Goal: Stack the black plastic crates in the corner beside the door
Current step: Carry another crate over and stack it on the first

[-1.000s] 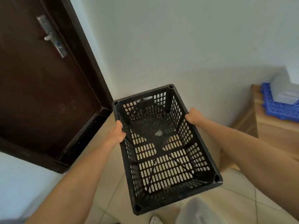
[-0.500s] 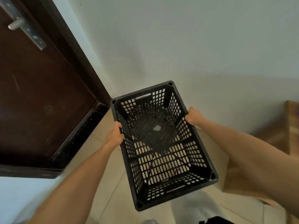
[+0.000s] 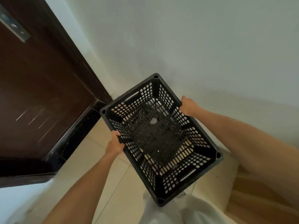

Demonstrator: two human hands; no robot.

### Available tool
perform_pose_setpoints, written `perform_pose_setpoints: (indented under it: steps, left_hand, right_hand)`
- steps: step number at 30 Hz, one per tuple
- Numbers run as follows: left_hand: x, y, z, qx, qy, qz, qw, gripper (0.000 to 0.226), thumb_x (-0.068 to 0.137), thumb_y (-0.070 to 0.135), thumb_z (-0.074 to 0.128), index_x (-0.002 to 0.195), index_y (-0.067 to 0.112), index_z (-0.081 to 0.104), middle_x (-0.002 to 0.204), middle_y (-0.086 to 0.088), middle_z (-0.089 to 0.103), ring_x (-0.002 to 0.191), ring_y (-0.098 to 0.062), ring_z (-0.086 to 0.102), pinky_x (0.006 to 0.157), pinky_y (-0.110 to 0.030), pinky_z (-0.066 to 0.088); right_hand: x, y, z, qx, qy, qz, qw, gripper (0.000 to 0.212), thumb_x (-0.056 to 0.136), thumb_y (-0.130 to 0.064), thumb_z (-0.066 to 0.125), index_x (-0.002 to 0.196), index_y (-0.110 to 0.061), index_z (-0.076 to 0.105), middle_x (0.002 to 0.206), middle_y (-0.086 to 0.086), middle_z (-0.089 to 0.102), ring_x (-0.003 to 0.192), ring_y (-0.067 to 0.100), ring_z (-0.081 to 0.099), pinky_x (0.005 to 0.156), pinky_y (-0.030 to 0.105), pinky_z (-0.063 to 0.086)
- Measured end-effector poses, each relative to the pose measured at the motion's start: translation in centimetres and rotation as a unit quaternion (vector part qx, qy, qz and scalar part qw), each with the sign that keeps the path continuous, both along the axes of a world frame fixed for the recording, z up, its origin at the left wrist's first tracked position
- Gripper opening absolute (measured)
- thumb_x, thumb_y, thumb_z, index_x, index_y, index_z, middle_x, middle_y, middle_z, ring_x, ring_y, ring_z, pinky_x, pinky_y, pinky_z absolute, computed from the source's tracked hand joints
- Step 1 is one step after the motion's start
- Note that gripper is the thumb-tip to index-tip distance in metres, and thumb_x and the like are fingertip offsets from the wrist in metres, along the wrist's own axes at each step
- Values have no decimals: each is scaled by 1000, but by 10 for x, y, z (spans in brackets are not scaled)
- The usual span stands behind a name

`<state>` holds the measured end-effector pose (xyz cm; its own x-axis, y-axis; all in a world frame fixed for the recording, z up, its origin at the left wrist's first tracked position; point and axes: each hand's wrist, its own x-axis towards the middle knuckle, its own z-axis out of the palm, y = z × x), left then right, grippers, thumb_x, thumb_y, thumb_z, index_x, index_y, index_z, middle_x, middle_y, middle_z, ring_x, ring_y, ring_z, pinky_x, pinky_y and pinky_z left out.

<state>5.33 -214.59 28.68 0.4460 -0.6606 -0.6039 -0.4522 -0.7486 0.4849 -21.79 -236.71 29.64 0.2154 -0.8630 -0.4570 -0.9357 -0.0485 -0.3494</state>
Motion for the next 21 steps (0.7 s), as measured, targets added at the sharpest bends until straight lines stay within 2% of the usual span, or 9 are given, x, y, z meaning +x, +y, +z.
perform_pose_setpoints:
  steps: [3, 8, 13, 18, 21]
  left_hand:
    - [13, -17, -18, 21, 2, 21, 1000, 42, 90, -5, 50, 114, 19, 26, 108, -17, 55, 90, -43, 68, 78, -55, 58]
    - [32, -41, -54, 17, -8, 44, 999, 42, 90, -2, 51, 112, 24, 27, 103, -17, 61, 85, -38, 67, 80, -53, 57]
    - [45, -63, -90, 19, -1, 57, 998, 40, 91, 2, 52, 113, 27, 29, 98, -15, 64, 79, -37, 68, 77, -52, 58]
    - [50, -82, -127, 39, -12, 91, 995, 37, 93, 9, 53, 119, 23, 30, 97, -17, 67, 79, -37, 69, 80, -51, 57]
    - [43, -86, -145, 29, -19, 108, 993, 35, 94, 12, 53, 118, 22, 30, 90, -16, 69, 72, -35, 68, 73, -48, 58]
  right_hand:
    - [23, -23, -18, 2, 6, 10, 1000, 32, 93, -10, 44, 123, 0, 40, 116, 25, 55, 99, 37, 56, 70, 37, 40]
    - [52, -61, -60, 9, 22, 23, 999, 34, 90, -5, 42, 123, -3, 40, 113, 22, 57, 90, 33, 55, 69, 37, 41]
    - [81, -103, -100, 22, 57, 65, 996, 35, 90, -10, 46, 124, -4, 41, 118, 24, 56, 102, 39, 57, 74, 39, 44]
    - [104, -133, -140, 22, 77, 117, 990, 40, 92, -14, 51, 128, 0, 40, 125, 25, 53, 110, 40, 55, 85, 44, 45]
    - [109, -142, -160, 22, 84, 132, 987, 37, 92, -12, 51, 126, 0, 40, 119, 25, 54, 104, 38, 56, 77, 41, 45]
